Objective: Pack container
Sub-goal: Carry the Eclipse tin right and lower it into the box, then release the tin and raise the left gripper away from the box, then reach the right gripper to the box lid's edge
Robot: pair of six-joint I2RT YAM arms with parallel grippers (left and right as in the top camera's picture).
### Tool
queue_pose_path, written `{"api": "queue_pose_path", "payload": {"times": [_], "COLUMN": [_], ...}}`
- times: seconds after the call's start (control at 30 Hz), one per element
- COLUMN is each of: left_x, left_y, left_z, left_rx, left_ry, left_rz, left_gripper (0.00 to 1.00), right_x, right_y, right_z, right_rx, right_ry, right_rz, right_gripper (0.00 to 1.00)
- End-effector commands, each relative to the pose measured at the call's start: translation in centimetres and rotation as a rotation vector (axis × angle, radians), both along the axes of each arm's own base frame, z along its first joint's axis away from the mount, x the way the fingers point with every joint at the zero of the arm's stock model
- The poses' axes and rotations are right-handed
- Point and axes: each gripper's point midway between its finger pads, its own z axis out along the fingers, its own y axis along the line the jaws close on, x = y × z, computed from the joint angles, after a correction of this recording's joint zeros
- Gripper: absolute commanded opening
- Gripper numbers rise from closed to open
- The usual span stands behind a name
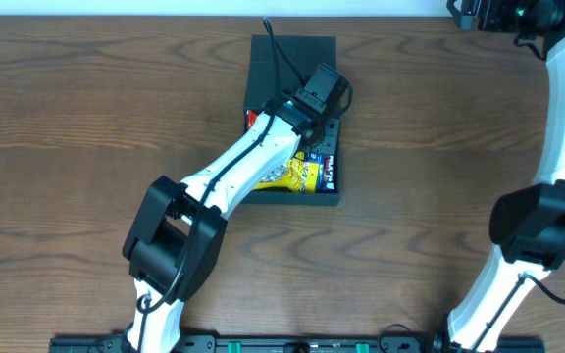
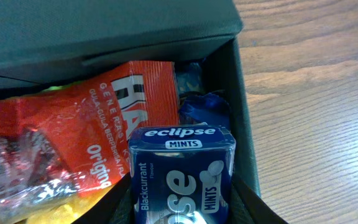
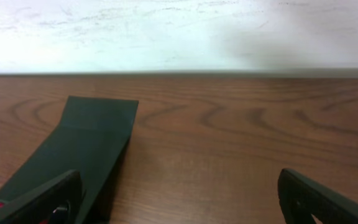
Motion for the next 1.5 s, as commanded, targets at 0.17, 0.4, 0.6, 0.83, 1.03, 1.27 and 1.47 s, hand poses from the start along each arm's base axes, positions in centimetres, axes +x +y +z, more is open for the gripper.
{"api": "queue_pose_path", "payload": {"times": [0.17,0.4,0.6,0.83,1.03,1.27,1.47], "left_x": [0.1,2.9,6.3,9.2,10.1,11.2,12.2], "left_y": [-0.3,2.3,12.0,25.2,32.7,37.7,37.5], "left_z": [1.2,10.0,20.2,21.0,17.7,13.9,12.9], "left_rx": [-0.035,-0.04,0.203,0.205,0.039,-0.107,-0.155], "left_ry": [-0.007,-0.247,-0.585,-0.557,-0.441,-0.361,-0.36], "left_rz": [0.008,-0.019,0.006,0.236,0.305,0.401,0.389], "left_gripper": [0.87,0.86,0.82,0.72,0.46,0.06,0.06], "right_x": [-0.6,-0.9,-1.8,-2.7,-3.4,-4.8,-4.9], "right_y": [-0.5,0.6,5.2,12.0,15.5,15.4,15.8], "right_z": [2.0,1.0,-2.2,-8.2,-14.6,-19.7,-21.4], "right_rx": [0.001,0.016,0.072,0.096,0.208,0.313,0.314], "right_ry": [-0.034,0.002,0.114,0.236,0.364,0.493,0.473], "right_rz": [-0.019,0.002,0.105,0.217,0.106,-0.069,-0.059], "right_gripper": [0.99,0.99,0.99,0.9,0.73,0.01,0.01]}}
